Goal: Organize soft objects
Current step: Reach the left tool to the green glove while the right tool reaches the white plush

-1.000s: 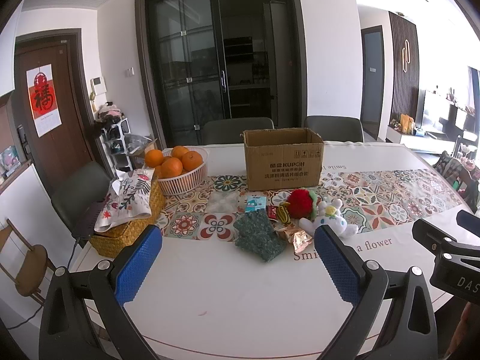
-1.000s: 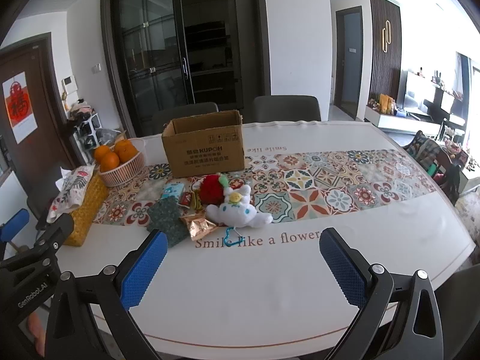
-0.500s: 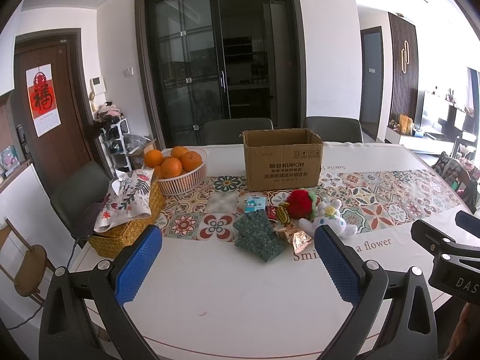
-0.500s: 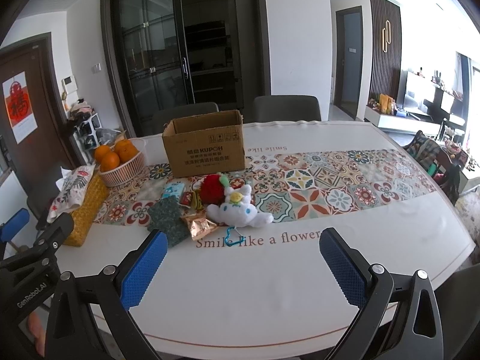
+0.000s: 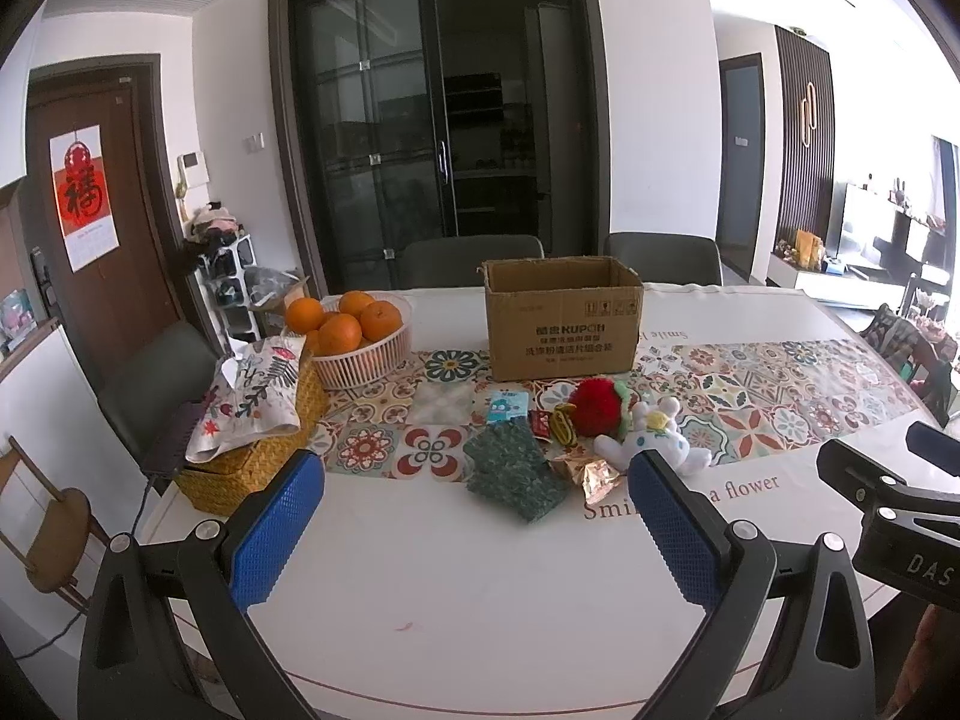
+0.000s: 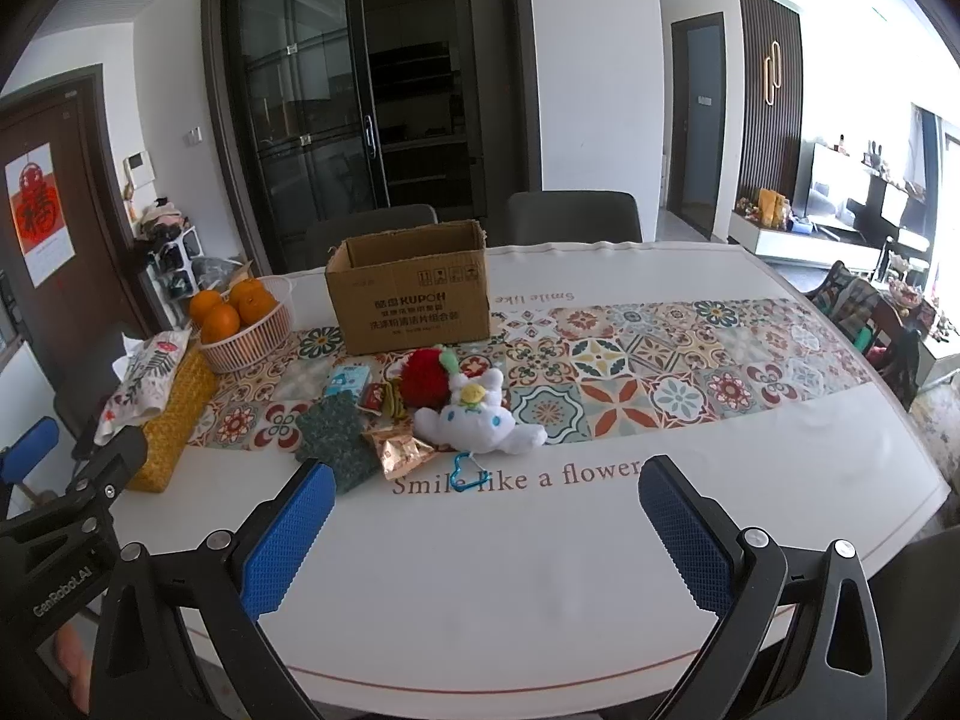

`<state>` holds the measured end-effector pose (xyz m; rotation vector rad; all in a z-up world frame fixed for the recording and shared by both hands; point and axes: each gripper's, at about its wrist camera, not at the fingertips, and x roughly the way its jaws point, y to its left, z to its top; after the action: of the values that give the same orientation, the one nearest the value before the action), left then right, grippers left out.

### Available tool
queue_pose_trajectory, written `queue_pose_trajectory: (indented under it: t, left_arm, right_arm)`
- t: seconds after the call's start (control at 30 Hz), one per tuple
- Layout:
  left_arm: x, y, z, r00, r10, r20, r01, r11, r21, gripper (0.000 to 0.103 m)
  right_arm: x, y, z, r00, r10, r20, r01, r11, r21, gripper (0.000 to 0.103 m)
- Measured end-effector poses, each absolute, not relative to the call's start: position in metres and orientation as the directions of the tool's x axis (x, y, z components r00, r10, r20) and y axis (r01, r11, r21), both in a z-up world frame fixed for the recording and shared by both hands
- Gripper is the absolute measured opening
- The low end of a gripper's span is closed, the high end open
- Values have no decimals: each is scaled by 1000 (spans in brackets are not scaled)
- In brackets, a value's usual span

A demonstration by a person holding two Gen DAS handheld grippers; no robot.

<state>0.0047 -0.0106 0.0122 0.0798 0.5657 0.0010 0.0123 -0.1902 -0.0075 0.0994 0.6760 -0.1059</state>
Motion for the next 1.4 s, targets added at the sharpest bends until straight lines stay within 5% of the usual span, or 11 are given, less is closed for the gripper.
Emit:
queue_pose_trajectory:
  t: [1.0,1.4]
  left_arm:
    - [165,30,-52,630,-163,-759,128,986,-106,103]
    - [224,15,-104,498,-164,-851,31,985,-171,103]
  right_arm:
    - [142,-157,-57,643,-76,-762,220,972,88,103]
    - [211,-168,-96,547,-71,-834,201,978,49,103]
